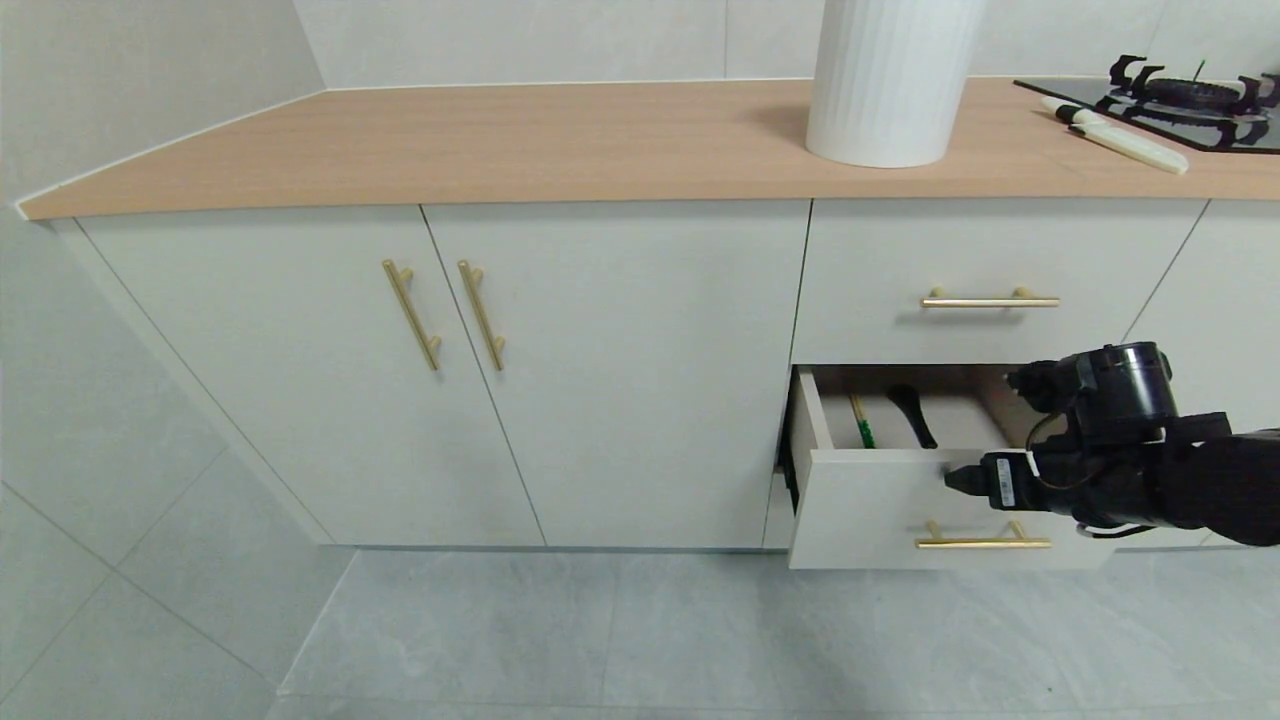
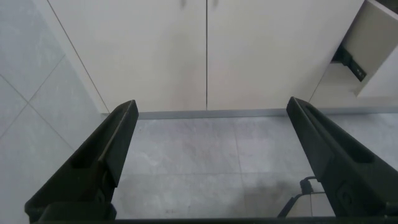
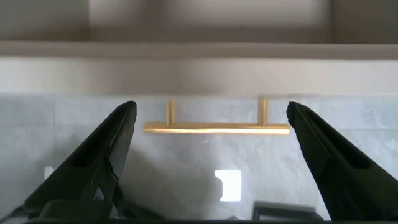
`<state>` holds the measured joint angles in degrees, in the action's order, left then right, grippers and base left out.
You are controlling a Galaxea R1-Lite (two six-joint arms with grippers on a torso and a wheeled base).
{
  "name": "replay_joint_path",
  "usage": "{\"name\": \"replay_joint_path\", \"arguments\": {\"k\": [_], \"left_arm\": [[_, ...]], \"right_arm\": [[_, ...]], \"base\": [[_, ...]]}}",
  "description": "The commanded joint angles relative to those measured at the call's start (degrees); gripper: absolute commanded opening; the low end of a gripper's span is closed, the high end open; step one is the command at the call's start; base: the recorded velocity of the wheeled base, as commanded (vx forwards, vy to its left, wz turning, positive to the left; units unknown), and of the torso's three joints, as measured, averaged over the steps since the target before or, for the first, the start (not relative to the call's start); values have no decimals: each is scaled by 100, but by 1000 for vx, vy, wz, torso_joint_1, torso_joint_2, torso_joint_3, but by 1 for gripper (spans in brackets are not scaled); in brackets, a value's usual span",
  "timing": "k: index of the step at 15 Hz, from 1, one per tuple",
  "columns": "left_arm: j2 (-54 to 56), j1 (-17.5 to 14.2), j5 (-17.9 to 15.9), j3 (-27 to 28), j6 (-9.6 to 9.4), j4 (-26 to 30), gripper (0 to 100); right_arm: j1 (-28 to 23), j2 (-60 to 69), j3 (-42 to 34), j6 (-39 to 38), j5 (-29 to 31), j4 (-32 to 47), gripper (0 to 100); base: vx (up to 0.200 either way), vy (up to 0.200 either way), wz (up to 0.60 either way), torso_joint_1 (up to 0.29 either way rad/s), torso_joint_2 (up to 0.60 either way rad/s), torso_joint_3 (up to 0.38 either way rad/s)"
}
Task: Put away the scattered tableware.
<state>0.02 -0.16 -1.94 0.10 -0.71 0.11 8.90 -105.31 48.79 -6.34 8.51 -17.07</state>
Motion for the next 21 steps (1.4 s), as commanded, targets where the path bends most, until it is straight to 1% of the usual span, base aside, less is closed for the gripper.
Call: {"name": "replay_joint_path", "arguments": {"k": [1,3,10,12,14,21], "left_arm": [[-2,-2,0,-1,0,-2,100],[-2,-2,0,-1,0,-2,100],[-2,-2,0,-1,0,-2,100],[-2,-2,0,-1,0,-2,100],[-2,-2,0,-1,0,-2,100],[-2,-2,0,-1,0,-2,100]], "right_arm": [[-108,-270,114,-8,-7,-86,100],[-266,-393,78,-8,-7,-526,100],[-327,-824,-220,-34,-16,-1941,100],[-327,-1105,-352,-25,10,-2837,100],[-327,-1237,-396,-25,54,-3268,100],[-319,-1808,-317,-25,424,-4296,100]], "base": [[0,0,0,0,0,0],[0,0,0,0,0,0],[0,0,0,0,0,0],[0,0,0,0,0,0],[0,0,0,0,0,0],[0,0,0,0,0,0]]}}
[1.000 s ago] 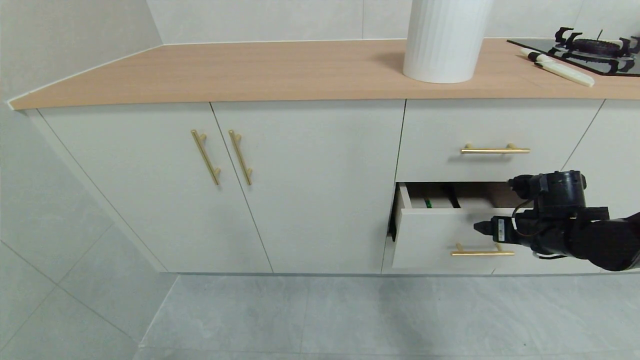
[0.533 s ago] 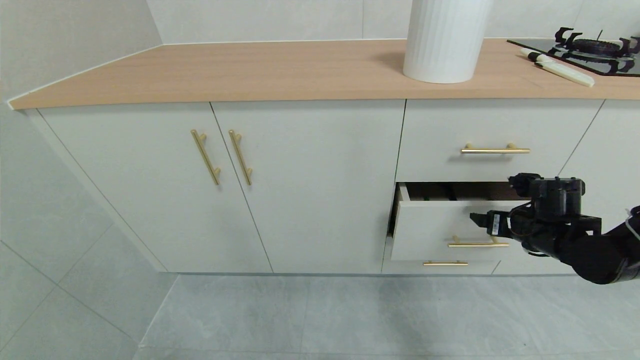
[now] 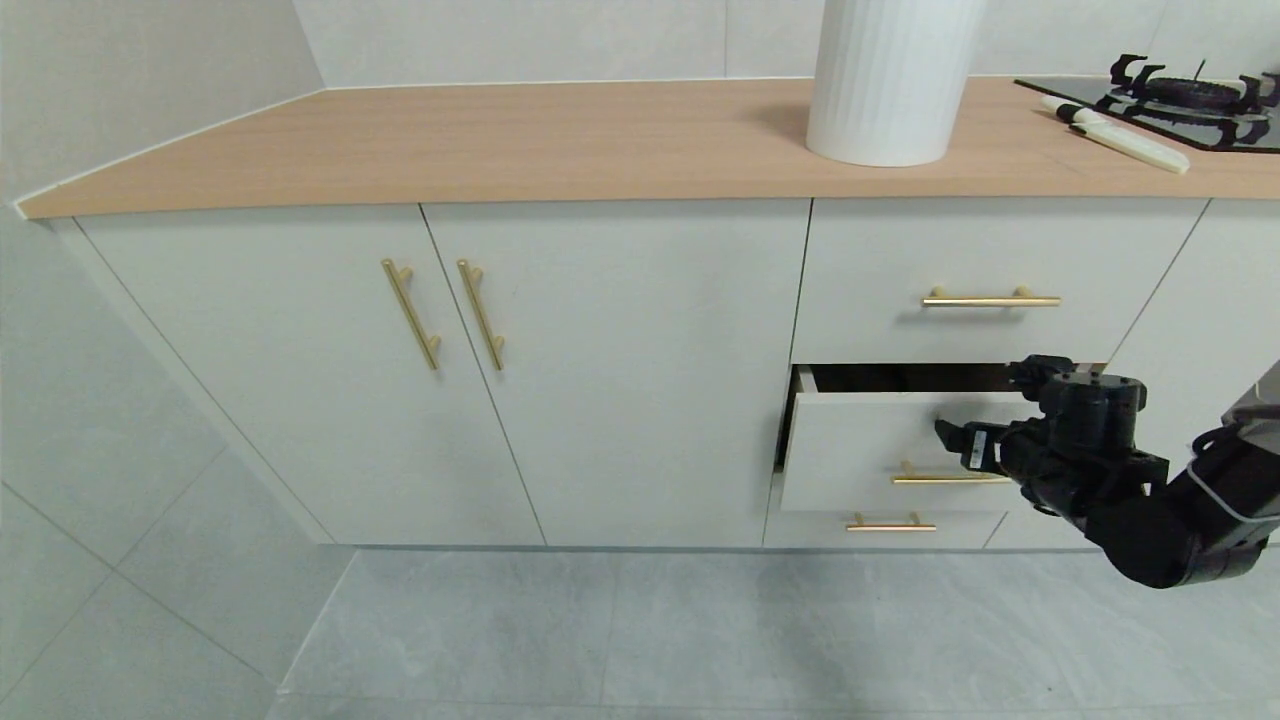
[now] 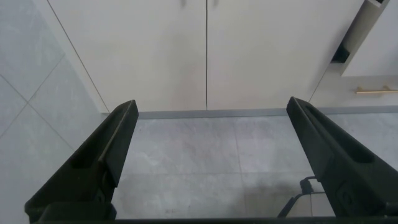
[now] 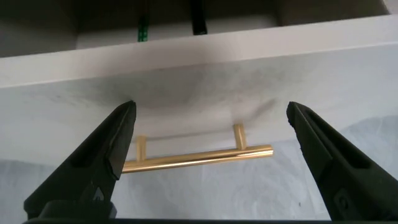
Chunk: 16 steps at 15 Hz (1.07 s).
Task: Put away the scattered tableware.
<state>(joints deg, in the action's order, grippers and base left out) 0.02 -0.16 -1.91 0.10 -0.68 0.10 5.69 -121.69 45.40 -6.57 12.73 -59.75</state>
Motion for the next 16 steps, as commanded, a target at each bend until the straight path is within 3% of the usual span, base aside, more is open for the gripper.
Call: {"name": "replay_joint_path", "arguments": {"k": [1,4,16], "left_arm": [[-2,-2,-2,-1,-2,-1,100],[-2,-2,-2,-1,-2,-1,100],[-2,-2,-2,-1,-2,-1,100]], "right_arm": [[11,-189,57,-2,19,-55,100],[11,-461,400,-81,424,-63,100],[-24,-848,1182,-538,1004,-116,100]], "base": [[0,0,0,0,0,0],[0,0,0,0,0,0],[0,0,0,0,0,0]]}}
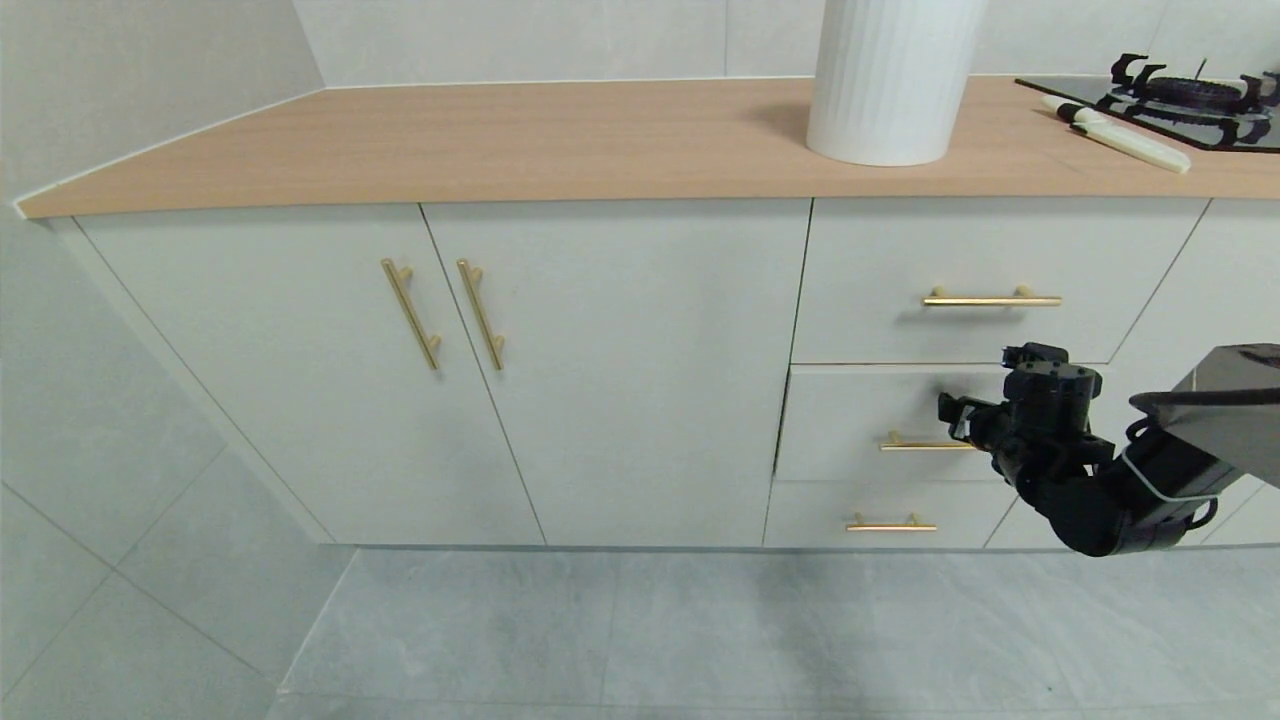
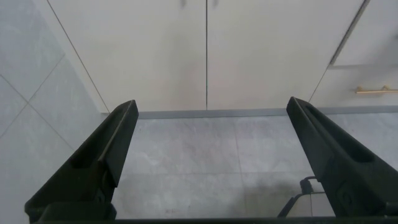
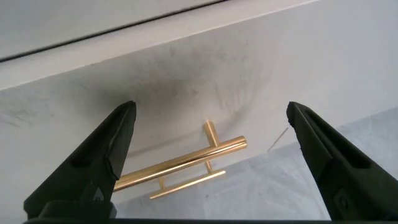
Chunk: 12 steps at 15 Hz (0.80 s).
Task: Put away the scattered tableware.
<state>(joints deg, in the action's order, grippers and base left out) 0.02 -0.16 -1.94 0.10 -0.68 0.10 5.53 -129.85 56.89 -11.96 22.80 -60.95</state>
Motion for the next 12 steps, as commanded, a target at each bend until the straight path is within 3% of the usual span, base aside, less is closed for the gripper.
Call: {"name": "replay_joint_path", "arguments": {"k": [1,8,10,12], "left_arm": [[-2,-2,0,-1,-2,-1,100],[-2,-2,0,-1,-2,-1,100],[-2,-2,0,-1,-2,-1,100],[-2,-2,0,-1,-2,8,100]], "right_arm": [[-9,-31,50,1,-3,4,100],[-17,-260,472,-105,410,4,100],[-9,-84,270,-105,392,4,100],[-17,435,-302,-96,6,13,100]], "base": [[0,0,0,0,0,0],[0,0,0,0,0,0],[0,0,0,0,0,0],[0,0,0,0,0,0]]}}
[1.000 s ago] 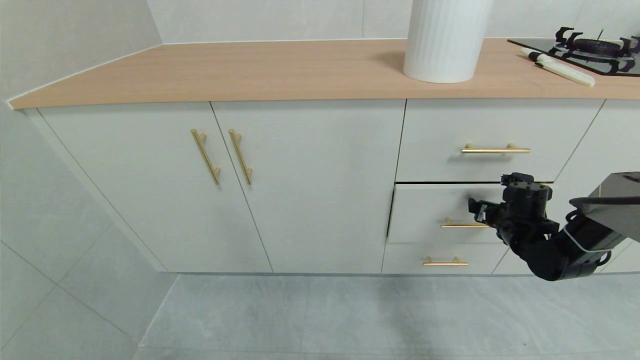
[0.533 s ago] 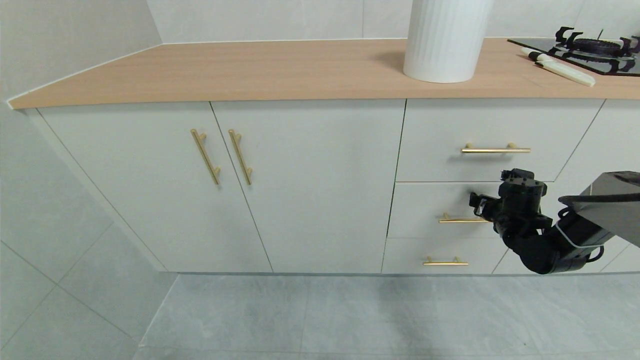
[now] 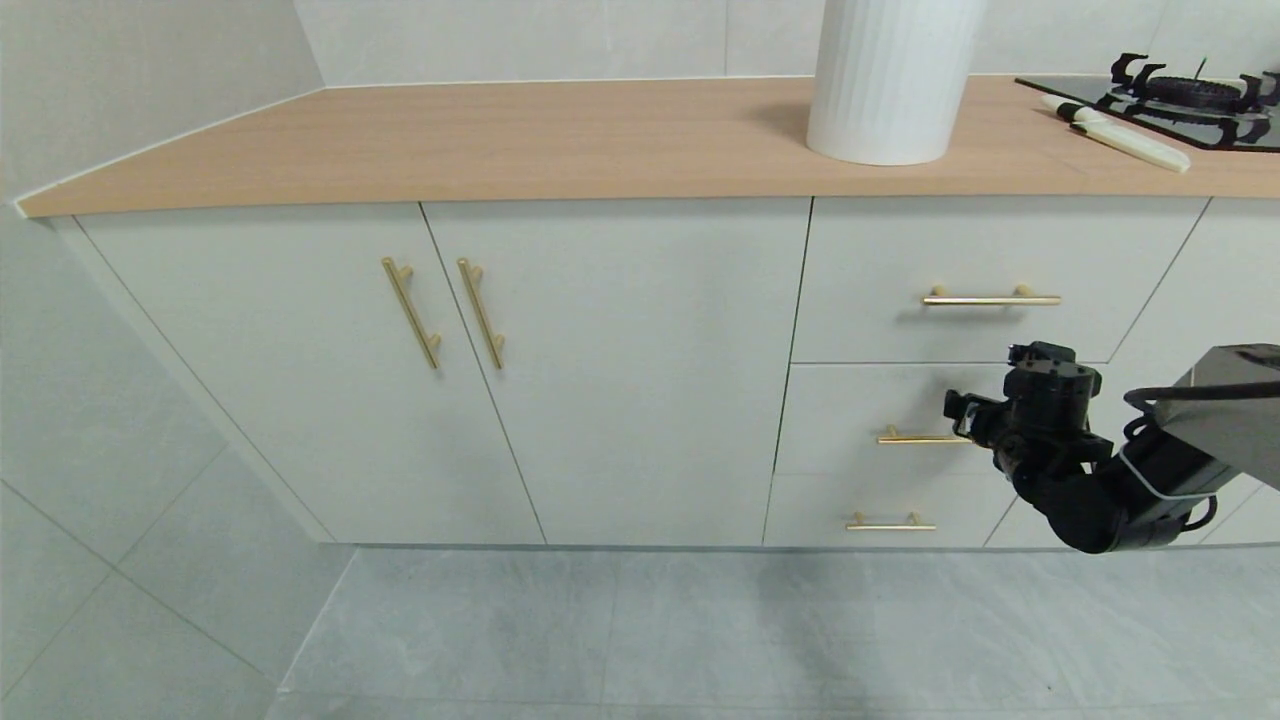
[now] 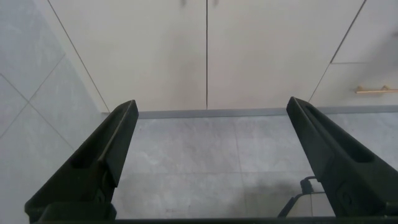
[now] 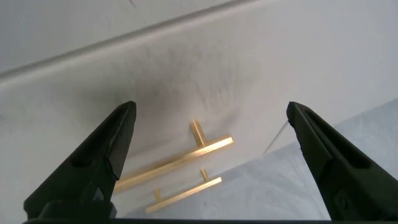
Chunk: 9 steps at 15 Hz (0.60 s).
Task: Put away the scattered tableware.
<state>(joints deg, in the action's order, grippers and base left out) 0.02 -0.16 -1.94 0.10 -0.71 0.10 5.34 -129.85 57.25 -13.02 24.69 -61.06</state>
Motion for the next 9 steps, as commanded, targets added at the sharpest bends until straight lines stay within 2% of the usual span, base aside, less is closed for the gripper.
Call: {"name": "replay_joint_path", "arguments": {"k": [1,3,5,6,9], "left_arm": [[-2,-2,0,-1,0,-1,100],[-2,-2,0,-1,0,8,100],[-2,-2,0,-1,0,-1,100],[-2,-2,0,-1,0,-1,100],[-2,-2,0,-1,0,-1,100]], "right_arm": [[2,751,-574,28,-403,33,100],[37,1894,-1269,54,-676,77,100],[406,3238,-2209,265,-640,138,100],[494,3528,-2402,335,-614,138,100],[1057,5699,-3659,1240,-8,147,100]], "base": [[0,0,0,0,0,0],[0,0,0,0,0,0],[0,0,0,0,0,0],[0,0,0,0,0,0],[0,0,0,0,0,0]]}}
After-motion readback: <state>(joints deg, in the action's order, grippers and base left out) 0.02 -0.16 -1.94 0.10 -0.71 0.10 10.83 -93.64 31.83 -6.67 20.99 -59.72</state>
